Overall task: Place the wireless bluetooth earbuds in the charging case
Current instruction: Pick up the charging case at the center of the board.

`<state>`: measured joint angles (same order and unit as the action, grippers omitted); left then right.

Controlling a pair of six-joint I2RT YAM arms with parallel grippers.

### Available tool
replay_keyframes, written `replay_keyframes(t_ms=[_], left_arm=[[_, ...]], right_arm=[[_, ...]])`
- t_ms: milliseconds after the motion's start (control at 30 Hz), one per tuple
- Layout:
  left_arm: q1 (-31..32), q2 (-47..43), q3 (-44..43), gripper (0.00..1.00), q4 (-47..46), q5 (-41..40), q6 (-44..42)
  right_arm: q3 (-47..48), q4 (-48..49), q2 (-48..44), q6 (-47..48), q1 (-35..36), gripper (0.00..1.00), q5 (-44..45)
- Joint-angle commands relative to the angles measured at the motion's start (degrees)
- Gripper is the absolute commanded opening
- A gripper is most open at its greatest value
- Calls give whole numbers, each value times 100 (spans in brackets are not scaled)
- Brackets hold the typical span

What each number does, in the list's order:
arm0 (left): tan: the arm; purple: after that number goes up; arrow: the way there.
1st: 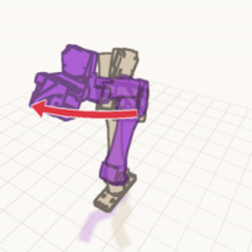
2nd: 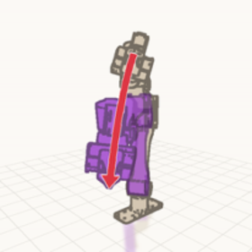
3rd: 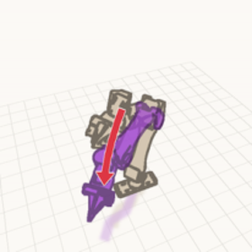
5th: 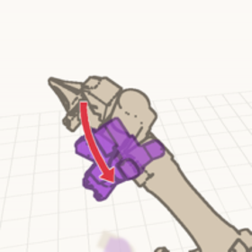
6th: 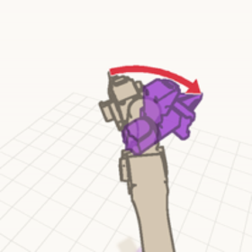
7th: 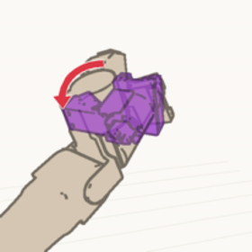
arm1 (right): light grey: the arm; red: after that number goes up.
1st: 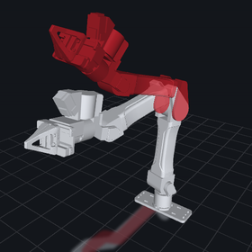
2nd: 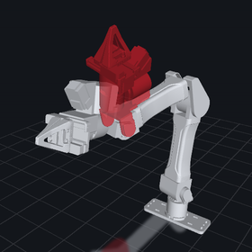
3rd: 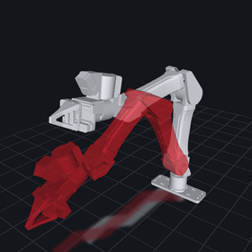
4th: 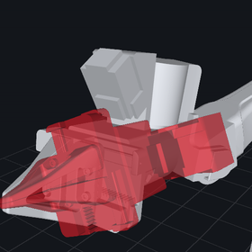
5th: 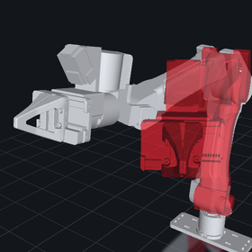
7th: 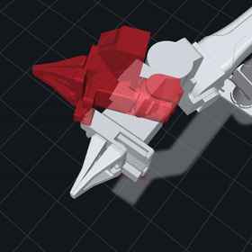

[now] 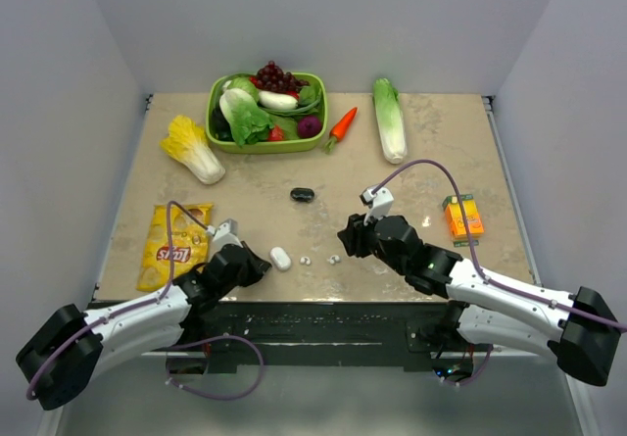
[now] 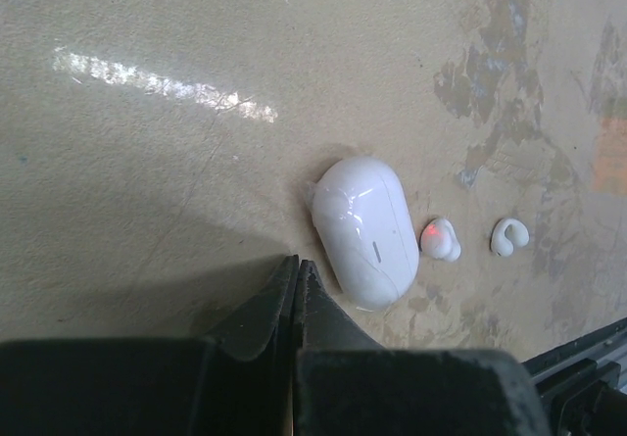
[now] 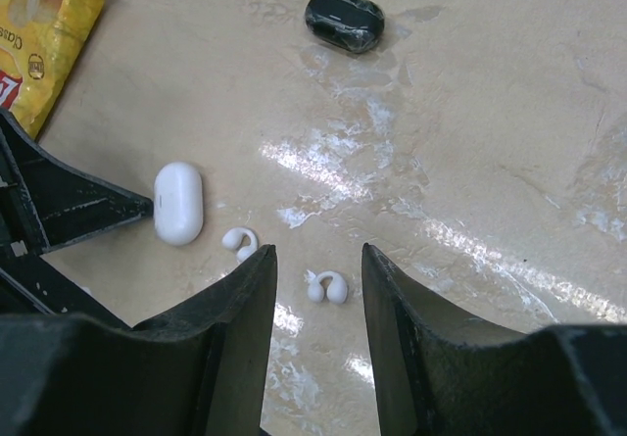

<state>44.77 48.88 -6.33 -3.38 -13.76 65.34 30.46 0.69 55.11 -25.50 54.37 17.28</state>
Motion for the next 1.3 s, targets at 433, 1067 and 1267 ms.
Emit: replay_keyframes(t_ms=[433,1067,1267], left_arm=[[805,868,-290,0,-699,110,-39],[928,-152,-1678,73,1471,-505,-2314],[919,1061,-2601,100,1937,-488,-3369]], right_arm=[[-22,-34,-114,-43,12,44,197],[-57,-51,-211,106,4,44,83],[-49,-51,-273,124,12,45,39]])
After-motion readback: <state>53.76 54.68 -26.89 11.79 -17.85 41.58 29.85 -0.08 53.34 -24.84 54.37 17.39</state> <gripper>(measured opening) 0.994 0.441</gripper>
